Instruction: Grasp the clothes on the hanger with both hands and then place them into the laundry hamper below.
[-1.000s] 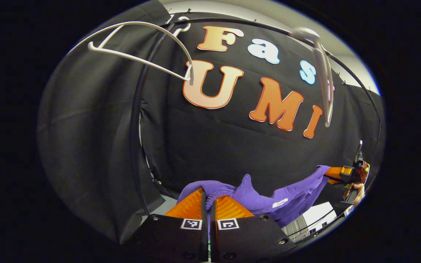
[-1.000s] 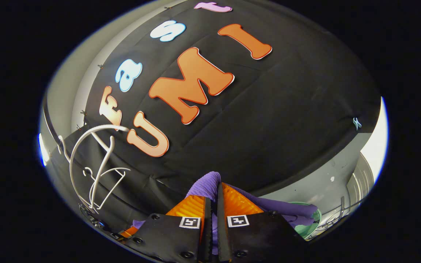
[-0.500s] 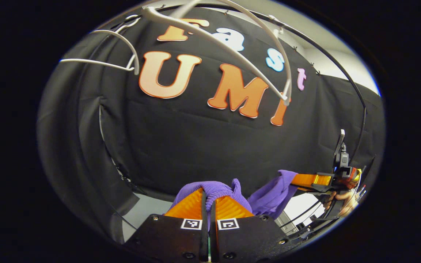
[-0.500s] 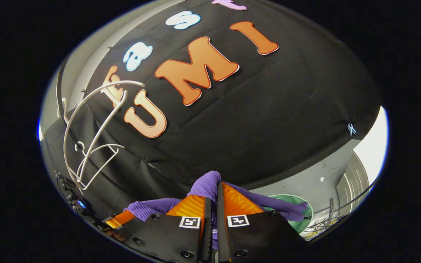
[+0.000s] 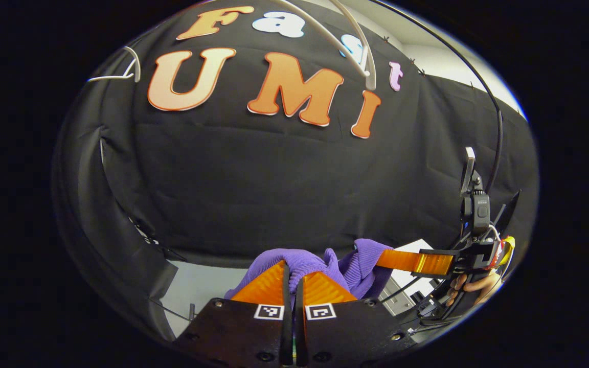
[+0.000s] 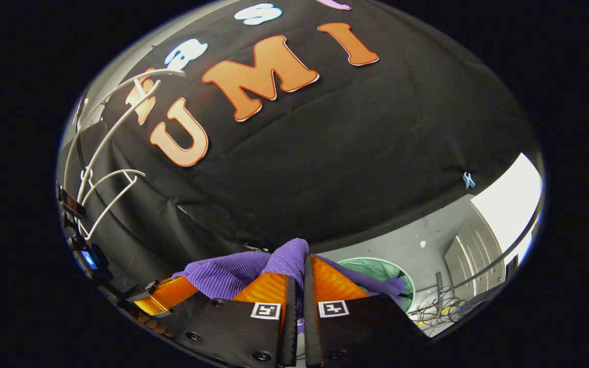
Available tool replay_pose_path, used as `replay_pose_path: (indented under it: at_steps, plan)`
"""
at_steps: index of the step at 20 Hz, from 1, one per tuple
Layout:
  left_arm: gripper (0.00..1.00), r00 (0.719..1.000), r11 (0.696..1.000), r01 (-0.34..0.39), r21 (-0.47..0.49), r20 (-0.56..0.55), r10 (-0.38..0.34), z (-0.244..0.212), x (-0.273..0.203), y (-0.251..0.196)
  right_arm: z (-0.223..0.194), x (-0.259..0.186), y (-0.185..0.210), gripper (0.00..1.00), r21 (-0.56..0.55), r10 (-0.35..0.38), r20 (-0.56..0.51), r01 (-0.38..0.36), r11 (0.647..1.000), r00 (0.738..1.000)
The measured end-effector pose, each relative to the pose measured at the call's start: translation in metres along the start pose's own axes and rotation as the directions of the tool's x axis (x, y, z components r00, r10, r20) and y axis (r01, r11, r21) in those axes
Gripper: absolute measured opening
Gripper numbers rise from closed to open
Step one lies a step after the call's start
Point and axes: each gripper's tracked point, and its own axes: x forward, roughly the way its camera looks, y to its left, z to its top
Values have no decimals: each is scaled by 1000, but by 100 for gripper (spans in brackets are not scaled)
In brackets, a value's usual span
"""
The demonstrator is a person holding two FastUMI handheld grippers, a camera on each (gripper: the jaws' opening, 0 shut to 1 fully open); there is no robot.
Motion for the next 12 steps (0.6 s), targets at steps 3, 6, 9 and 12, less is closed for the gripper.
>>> replay_pose_path:
  at_steps: [3, 6, 9, 12]
  plan:
    - [2, 996, 1000, -5, 25, -84, 7, -21, 8, 2, -22, 11, -16, 13, -57, -78, -44, 76, 995, 996]
    - [2, 966, 999, -29, 23, -256, 34, -61, 28, 1, -48, 23, -31, 14, -118, -143, -108, 130, 984, 984]
    - [2, 937, 999, -42, 8, -347, 42, -89, 41, 0, -79, 37, -43, 13, -190, -202, -179, 168, 967, 963]
    - [3, 903, 999, -52, 14, -427, 53, -116, 45, 8, -110, 46, -57, 14, -238, -257, -261, 195, 951, 931]
